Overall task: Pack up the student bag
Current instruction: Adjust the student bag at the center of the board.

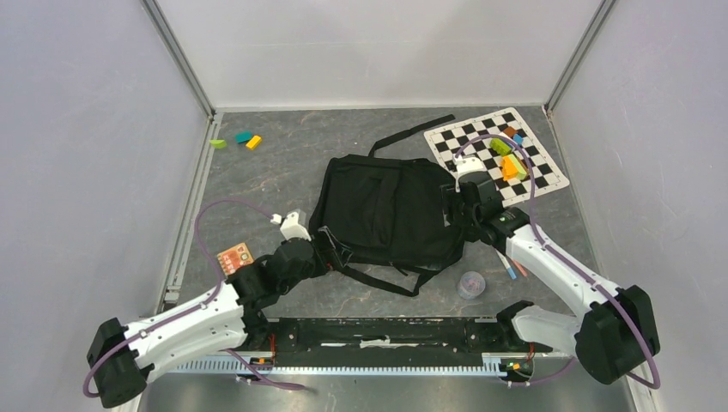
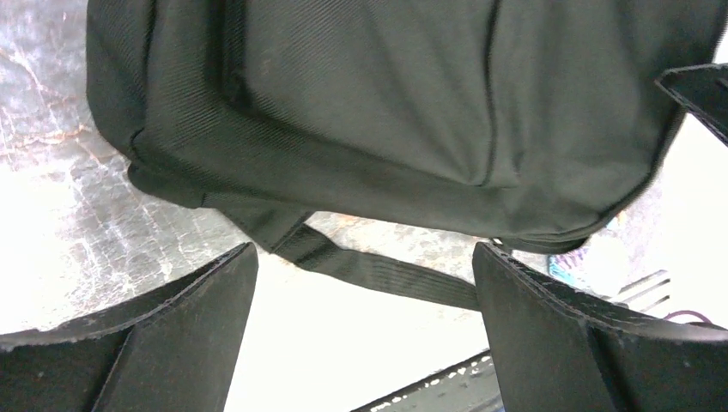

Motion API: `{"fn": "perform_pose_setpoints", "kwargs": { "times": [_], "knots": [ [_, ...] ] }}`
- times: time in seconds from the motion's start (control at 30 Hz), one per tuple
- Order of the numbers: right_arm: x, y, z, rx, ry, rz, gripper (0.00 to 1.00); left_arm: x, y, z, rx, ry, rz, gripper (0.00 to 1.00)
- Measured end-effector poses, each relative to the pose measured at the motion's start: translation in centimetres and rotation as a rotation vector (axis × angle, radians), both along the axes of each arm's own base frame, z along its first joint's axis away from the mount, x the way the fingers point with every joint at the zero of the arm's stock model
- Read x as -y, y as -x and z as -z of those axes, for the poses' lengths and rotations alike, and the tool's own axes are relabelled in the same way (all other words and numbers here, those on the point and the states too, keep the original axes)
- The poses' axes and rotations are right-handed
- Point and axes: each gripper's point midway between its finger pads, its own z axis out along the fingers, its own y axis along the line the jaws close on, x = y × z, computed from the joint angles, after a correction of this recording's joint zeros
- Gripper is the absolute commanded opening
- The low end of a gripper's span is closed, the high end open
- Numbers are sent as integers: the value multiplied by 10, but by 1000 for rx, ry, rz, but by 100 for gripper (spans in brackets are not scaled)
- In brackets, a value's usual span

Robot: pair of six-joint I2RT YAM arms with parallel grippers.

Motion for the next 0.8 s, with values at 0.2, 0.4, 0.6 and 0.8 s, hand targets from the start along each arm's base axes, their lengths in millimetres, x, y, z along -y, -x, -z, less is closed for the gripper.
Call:
{"fn": "perform_pose_setpoints", "kwargs": {
  "times": [0.2, 0.4, 0.6, 0.8],
  "knots": [
    [-7, 9, 17, -46, -26, -37, 19, -9, -7, 50, -91, 11, -58, 100],
    [-26, 21, 35, -95, -116, -110, 0, -4, -31, 52, -94, 74, -87, 75],
    [-48, 41, 54, -151, -209, -185, 0, -12, -67, 45, -45, 130, -150, 35],
    [-95, 70, 57, -184, -270, -317, 0, -35, -127, 31, -6, 120, -245, 13]
  ]
}}
